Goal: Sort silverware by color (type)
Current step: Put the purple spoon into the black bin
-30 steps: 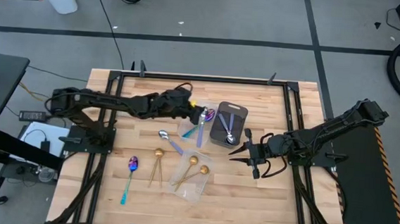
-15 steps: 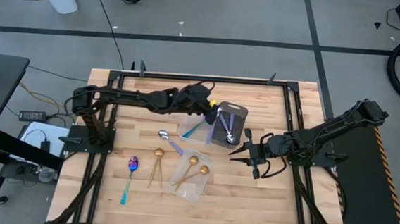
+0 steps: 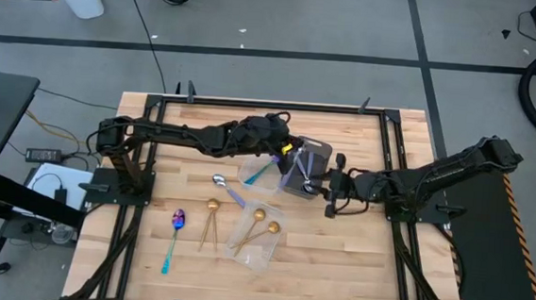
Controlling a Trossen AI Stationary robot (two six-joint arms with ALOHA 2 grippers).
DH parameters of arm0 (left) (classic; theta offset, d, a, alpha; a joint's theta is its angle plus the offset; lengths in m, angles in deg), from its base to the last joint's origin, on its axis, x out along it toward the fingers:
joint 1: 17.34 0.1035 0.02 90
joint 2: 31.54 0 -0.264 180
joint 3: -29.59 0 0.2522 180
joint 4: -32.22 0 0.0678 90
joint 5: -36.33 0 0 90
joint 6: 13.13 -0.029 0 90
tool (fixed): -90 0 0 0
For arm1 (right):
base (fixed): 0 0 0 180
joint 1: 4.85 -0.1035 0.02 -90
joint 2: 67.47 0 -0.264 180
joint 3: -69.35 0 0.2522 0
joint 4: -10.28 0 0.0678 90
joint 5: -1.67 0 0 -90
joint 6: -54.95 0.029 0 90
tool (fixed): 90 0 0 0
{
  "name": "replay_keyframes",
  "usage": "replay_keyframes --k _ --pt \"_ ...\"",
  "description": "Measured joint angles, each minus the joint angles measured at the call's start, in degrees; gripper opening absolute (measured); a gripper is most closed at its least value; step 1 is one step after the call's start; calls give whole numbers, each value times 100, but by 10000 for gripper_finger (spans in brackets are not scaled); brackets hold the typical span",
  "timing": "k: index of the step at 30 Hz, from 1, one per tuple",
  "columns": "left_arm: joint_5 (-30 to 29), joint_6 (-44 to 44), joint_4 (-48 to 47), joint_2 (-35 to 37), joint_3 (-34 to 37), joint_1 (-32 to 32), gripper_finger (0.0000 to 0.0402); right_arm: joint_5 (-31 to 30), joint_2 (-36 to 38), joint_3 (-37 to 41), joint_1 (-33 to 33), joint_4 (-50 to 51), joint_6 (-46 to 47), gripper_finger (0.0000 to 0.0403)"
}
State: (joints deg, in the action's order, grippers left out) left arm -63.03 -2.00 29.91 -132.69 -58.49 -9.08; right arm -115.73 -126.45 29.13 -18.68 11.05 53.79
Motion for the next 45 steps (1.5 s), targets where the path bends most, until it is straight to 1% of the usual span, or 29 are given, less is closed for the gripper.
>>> replay_keyframes --k 8,11,15,17,20,23,31,36,39,41,43,45 --pt "-8 -859 905 0 0 -251 11 53 0 0 506 -503 -38 174" --pt "-6 -1139 1170 2 0 -339 11 356 0 0 626 -671 -109 194" --pt "-7 -1485 1454 2 2 -434 11 752 0 0 727 -918 -194 203" --pt "-16 -1625 1529 2 2 -465 11 807 0 0 755 -1008 -233 202" --pt "-14 -1779 1571 2 2 -510 11 807 0 1 777 -1127 -347 193" --pt "-14 -1940 1583 2 2 -558 11 807 0 2 793 -1231 -405 174" --pt "-5 -2516 1592 2 4 -679 11 1024 0 2 793 -1361 -568 91" --pt "16 -2750 1592 9 7 -716 12 1043 4 2 813 -1362 -607 43" --pt "8 -2754 1587 9 7 -730 13 1058 4 2 834 -1355 -610 40" --pt "5 -2742 1574 9 7 -730 21 1056 4 2 855 -1324 -630 40" --pt "-117 -2699 1565 9 7 -759 40 1045 4 2 880 -1302 -666 40" --pt "-274 -2690 1548 9 7 -799 69 1043 4 2 881 -1280 -769 44"
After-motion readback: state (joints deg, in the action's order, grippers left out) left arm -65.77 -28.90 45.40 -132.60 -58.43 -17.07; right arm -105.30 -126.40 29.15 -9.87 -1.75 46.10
